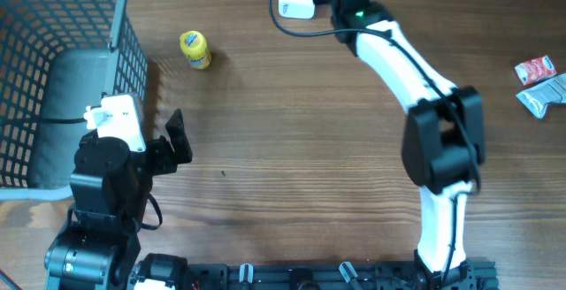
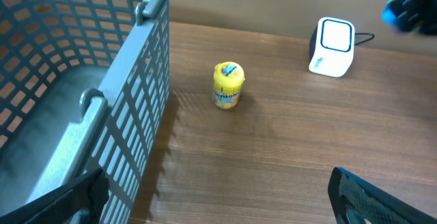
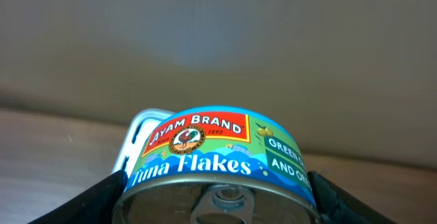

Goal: Scan the item barcode

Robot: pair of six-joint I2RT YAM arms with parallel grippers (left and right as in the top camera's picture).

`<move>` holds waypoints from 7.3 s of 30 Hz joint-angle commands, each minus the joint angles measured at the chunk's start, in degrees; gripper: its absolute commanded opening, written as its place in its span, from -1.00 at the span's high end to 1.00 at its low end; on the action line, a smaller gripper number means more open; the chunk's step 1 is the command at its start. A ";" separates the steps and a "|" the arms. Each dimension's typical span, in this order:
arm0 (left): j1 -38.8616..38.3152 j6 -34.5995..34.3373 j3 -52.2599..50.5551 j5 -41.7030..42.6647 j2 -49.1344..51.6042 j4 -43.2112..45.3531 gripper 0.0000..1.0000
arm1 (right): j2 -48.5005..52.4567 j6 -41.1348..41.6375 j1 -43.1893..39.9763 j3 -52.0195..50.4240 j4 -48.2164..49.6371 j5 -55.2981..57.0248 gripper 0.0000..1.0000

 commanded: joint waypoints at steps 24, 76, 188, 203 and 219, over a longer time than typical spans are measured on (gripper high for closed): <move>0.11 -1.22 0.59 0.35 -0.09 -0.07 -1.00 | -11.96 14.05 -43.76 0.11 -46.16 4.98 0.37; 0.11 -4.61 6.01 -1.46 -0.11 1.25 -1.00 | -19.80 14.62 -25.31 -6.97 -41.07 -27.15 -1.00; 6.71 -7.87 19.04 6.03 78.64 43.58 -1.00 | -19.96 9.38 -11.37 9.70 -55.74 -10.99 -1.00; 6.08 -7.85 19.04 9.73 78.84 42.21 0.17 | -19.96 9.38 -11.37 9.70 -55.78 -10.99 -1.00; 1.77 3.63 19.06 19.12 71.19 29.94 0.13 | -19.96 7.80 -11.39 9.70 -55.17 -10.49 -1.00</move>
